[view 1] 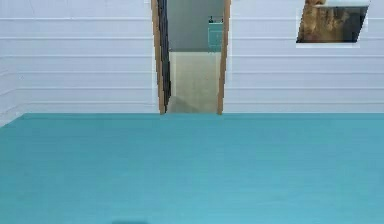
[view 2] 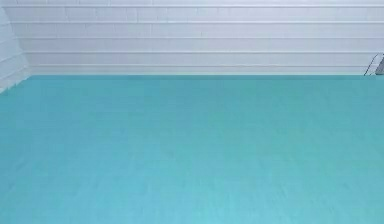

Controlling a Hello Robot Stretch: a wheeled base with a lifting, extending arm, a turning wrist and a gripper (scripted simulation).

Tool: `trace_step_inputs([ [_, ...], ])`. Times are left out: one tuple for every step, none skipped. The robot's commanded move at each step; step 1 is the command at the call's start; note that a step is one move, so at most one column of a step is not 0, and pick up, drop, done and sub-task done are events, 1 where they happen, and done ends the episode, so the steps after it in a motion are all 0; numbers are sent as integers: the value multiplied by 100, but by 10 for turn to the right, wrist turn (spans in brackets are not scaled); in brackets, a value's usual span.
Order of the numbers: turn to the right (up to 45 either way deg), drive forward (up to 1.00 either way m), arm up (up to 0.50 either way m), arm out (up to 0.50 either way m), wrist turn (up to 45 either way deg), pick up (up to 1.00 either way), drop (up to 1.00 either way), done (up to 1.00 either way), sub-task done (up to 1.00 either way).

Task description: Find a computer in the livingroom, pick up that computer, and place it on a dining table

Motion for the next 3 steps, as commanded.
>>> trace_step_inputs([
  [0, 100, 0, 0, 0, 0, 0, 0, 0],
  [0, 100, 0, 0, 0, 0, 0, 0, 0],
  [0, 100, 0, 0, 0, 0, 0, 0, 0],
])
